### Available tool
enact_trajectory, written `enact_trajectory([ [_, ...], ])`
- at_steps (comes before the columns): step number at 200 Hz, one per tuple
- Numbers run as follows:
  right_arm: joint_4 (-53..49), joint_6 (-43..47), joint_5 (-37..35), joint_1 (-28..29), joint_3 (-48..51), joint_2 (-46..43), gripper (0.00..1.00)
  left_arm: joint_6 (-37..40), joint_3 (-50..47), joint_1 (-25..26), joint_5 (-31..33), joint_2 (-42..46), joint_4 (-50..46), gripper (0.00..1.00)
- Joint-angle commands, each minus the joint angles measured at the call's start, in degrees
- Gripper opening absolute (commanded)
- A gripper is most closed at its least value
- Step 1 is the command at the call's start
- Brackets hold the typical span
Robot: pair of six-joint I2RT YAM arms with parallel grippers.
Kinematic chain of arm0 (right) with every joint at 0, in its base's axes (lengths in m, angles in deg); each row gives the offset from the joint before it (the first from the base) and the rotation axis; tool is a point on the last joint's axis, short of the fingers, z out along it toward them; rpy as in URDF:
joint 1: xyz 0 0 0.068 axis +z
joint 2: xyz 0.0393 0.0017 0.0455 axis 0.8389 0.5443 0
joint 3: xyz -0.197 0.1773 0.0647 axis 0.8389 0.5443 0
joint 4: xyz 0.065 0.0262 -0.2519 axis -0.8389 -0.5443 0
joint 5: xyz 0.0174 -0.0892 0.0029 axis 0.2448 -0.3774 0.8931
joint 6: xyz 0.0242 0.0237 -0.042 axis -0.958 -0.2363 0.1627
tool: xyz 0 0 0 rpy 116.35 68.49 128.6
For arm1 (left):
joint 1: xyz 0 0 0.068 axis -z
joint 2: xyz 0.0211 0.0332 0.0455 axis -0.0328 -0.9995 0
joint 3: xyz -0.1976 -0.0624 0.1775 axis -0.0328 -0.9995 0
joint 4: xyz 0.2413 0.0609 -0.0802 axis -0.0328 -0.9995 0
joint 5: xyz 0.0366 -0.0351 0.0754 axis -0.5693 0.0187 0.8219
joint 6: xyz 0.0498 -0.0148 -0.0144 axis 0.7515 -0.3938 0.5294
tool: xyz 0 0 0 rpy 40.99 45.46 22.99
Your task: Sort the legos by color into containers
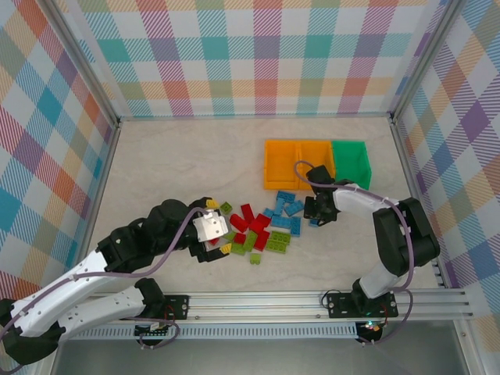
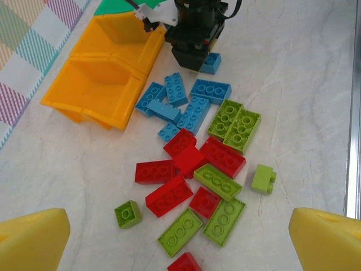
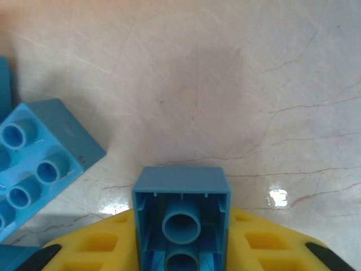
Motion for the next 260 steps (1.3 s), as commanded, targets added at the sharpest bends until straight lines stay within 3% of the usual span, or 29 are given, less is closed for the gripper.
enact_trajectory([
  [1,0.29,-0.69,-1.37,0.37,1.04,-3.48,0.26,1.13,-1.19,0.60,1.09,1.64,-0.39,1.00],
  [39,-0.04,2.43,-8.14,-0.18,-1.60,-16.04,0.23,0.87,-2.51,0.60,2.36,4.32,1.89,1.00],
  [60,1.44,8.00,-11.12,-3.78,-5.86,-19.02,0.22,0.75,-3.45,0.56,4.68,6.11,3.92,1.00],
  [102,4.77,15.58,-6.63,-14.72,-17.59,-7.79,0.22,-0.35,-4.96,0.60,11.90,7.96,6.64,1.00],
  [152,4.24,13.55,-2.43,-21.54,-26.97,8.07,0.22,-5.21,-3.58,0.52,13.93,6.78,7.77,1.00],
  [180,2.43,13.66,0.24,-22.51,-30.22,13.43,0.34,-4.82,-3.96,0.51,13.85,6.95,7.86,1.00],
  [205,2.36,13.07,0.29,-22.87,-30.09,13.25,0.47,-4.25,-4.19,0.52,13.75,6.61,7.64,1.00],
  [239,1.09,12.68,0.41,-22.92,-30.60,9.61,0.49,-4.08,-4.38,0.58,14.02,6.42,7.50,1.00],
  [260,0.25,11.21,3.98,-22.75,-29.35,4.46,0.49,-3.93,-4.45,0.51,14.11,6.42,7.47,1.00],
])
